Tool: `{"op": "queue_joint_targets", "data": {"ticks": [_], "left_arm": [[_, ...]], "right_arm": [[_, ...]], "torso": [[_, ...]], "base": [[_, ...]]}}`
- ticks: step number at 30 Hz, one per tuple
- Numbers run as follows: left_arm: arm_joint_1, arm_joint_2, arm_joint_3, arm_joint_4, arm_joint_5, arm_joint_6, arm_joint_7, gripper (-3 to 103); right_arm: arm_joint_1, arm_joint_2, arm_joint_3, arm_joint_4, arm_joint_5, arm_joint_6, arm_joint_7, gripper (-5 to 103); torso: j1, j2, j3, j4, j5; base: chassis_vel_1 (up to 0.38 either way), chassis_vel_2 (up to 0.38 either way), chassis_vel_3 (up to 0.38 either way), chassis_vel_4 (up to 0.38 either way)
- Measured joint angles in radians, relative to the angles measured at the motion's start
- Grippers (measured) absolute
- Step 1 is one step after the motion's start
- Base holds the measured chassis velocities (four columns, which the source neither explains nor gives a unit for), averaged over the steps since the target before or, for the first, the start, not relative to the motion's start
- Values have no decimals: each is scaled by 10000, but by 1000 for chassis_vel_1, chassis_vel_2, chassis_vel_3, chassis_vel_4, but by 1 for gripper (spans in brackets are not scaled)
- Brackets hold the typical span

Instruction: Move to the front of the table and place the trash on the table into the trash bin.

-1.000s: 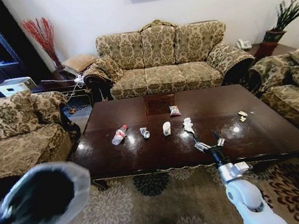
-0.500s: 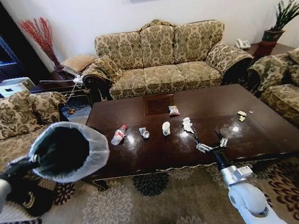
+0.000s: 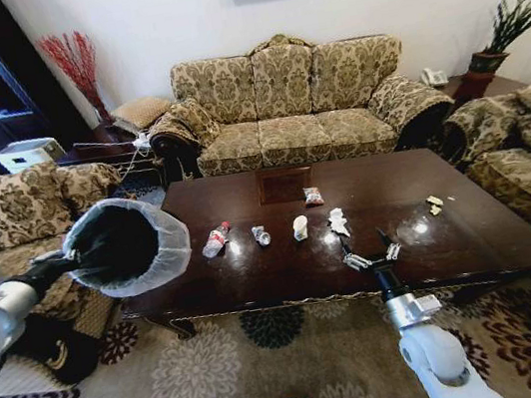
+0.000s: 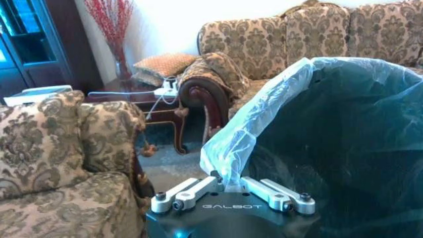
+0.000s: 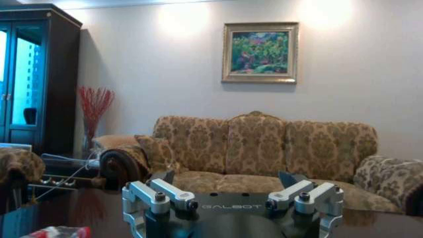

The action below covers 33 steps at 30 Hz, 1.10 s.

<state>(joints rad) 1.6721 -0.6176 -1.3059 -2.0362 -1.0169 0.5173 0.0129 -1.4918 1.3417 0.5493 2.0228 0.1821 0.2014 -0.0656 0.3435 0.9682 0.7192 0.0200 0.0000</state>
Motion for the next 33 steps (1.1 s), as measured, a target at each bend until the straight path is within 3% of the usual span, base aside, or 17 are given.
{"op": "queue_joint_targets", "data": {"ticks": [10,11,13,14,16,18,20,25,33], "left_arm": [[-52,-76,11,-5,243,-337,40,0],[-64,-82,10,-52,314,-394,41,0],[-87,-21,42,-167,404,-422,39,0],[-87,-21,42,-167,404,-422,39,0],[-107,79,137,-280,413,-427,42,0],[-127,106,170,-314,415,-427,38,0],[-155,180,279,-453,415,-427,46,0],[-112,299,430,-526,413,-407,40,0],[-197,526,652,-497,415,-342,-35,0]], "right_arm": [[692,-48,-773,-392,55,-97,292,100],[1018,-2,-1364,-549,348,-386,748,100],[1694,227,-2683,-774,1097,-1496,1769,100],[1694,227,-2683,-774,1097,-1496,1769,100],[2399,504,-3419,-1162,1589,-2407,2477,100],[2621,587,-3573,-1344,1713,-2573,2620,100],[3555,895,-3991,-2107,2278,-3029,3022,100],[4771,1514,-4654,-3607,2673,-3251,3648,100],[5932,2332,-5228,-5410,3098,-3370,3727,100]], "torso": [[-4,1,-3,3,-3],[-4,1,-2,4,-15],[-3,0,-2,8,3],[-3,0,-2,8,3],[-2,1,-1,8,-11],[-2,1,-1,8,-13],[-2,1,0,6,7],[3,0,2,-6,1],[0,0,0,5,-8]], "base": [[284,293,-278,-267],[285,269,-227,-224],[179,193,-159,-131],[130,157,-159,-102],[85,61,-33,-62],[21,31,-3,-10],[0,0,0,0],[-62,-33,17,14],[-10,-3,1,1]]}}
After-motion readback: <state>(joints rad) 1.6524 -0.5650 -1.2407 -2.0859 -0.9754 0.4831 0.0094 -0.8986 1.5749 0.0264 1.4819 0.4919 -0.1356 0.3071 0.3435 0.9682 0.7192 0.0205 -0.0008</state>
